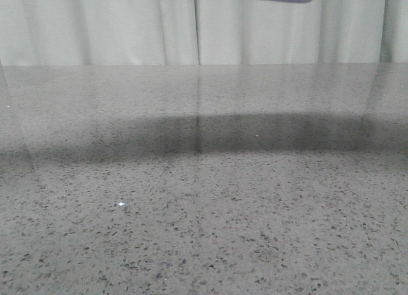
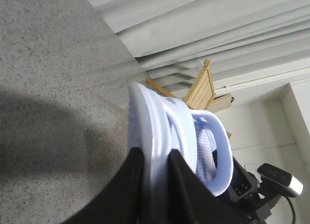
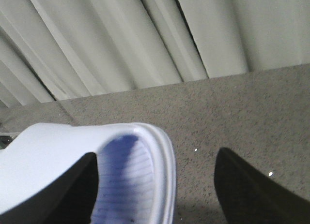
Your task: Insert blue slippers together front up
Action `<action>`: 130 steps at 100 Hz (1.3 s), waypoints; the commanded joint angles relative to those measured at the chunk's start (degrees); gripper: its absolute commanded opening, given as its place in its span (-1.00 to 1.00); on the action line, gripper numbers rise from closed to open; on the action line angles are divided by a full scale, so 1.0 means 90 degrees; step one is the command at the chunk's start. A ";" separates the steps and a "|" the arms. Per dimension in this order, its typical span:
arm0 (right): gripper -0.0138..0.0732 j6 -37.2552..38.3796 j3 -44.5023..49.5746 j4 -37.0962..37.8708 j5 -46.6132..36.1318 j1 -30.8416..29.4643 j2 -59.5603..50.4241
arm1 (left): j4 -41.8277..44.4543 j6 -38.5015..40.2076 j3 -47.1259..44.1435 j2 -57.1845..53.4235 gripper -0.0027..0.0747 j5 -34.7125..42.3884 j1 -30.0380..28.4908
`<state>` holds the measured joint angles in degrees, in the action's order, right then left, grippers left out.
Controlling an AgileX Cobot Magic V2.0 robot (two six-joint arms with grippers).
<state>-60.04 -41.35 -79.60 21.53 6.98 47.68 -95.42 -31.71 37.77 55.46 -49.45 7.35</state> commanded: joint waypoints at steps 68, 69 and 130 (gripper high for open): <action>0.34 -0.0102 -0.0230 0.0550 -0.0715 0.0006 -0.0823 | -0.0039 0.0061 0.0170 0.0720 -0.86 -0.0259 0.0050; 0.34 -0.0102 -0.0230 0.0550 -0.0715 0.0006 -0.0823 | -0.0006 0.0061 0.0170 0.0722 -0.86 -0.0259 0.0050; 0.34 -0.0102 -0.0230 0.0550 -0.0644 0.0006 -0.0823 | 0.0603 0.0061 0.0170 0.1265 -0.86 0.0026 0.0050</action>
<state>-60.04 -41.35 -73.85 16.74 6.98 40.63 -87.00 -31.71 37.77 67.08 -47.38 7.48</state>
